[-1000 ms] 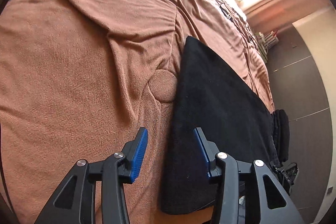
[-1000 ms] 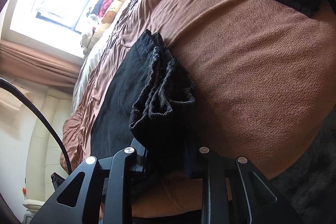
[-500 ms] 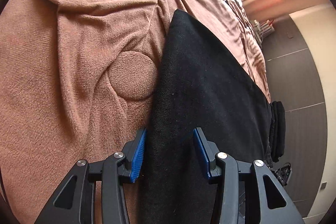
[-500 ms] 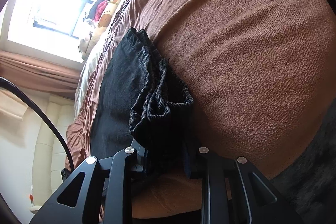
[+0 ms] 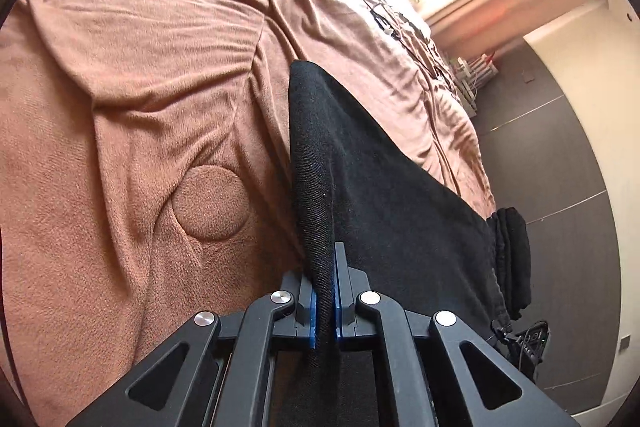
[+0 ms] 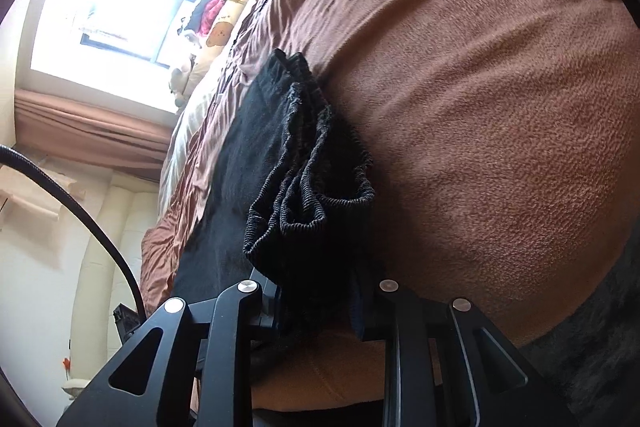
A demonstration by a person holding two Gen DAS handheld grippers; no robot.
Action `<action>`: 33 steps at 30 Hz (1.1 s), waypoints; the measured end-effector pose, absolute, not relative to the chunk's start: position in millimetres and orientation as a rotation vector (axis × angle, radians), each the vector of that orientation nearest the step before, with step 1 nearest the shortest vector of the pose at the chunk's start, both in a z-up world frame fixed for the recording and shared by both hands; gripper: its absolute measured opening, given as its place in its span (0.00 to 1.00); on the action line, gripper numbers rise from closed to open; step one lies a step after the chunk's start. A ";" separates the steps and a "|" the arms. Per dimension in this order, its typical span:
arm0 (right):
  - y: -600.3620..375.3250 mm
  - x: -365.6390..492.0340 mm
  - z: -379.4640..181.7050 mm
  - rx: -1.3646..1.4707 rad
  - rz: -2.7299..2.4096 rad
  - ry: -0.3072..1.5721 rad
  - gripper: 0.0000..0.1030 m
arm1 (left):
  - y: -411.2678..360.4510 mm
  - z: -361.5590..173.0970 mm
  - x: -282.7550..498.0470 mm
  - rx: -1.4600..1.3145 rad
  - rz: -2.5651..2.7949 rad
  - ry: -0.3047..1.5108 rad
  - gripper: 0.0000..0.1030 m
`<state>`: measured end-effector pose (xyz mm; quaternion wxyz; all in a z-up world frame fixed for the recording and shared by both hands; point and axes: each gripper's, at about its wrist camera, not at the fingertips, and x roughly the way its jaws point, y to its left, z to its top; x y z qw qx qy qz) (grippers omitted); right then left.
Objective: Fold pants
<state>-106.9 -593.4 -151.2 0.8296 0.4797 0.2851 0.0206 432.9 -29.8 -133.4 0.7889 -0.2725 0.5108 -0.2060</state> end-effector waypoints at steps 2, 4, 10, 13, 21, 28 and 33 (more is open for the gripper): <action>-588.5 -104.3 -145.8 1.015 0.053 0.598 0.21 | -25.3 -123.3 431.0 -0.592 -0.438 1.100 0.05; -583.9 -101.5 -141.9 1.013 0.062 0.601 0.21 | -17.3 -112.1 428.6 -0.594 -0.422 1.080 0.05; -551.5 -83.4 -139.6 0.995 0.122 0.643 0.21 | 21.1 -92.6 425.3 -0.601 -0.366 1.046 0.05; -530.1 -67.7 -139.7 0.981 0.158 0.680 0.21 | 46.5 -88.5 421.7 -0.603 -0.322 1.038 0.05; -475.4 -12.2 -131.4 0.915 0.221 0.773 0.21 | 113.4 -84.8 405.2 -0.628 -0.213 1.010 0.05; -434.7 30.8 -117.3 0.842 0.249 0.854 0.21 | 162.0 -95.6 387.5 -0.661 -0.136 1.005 0.05; -408.5 52.8 -107.8 0.796 0.229 0.904 0.21 | 191.7 -113.1 373.1 -0.700 -0.082 1.020 0.05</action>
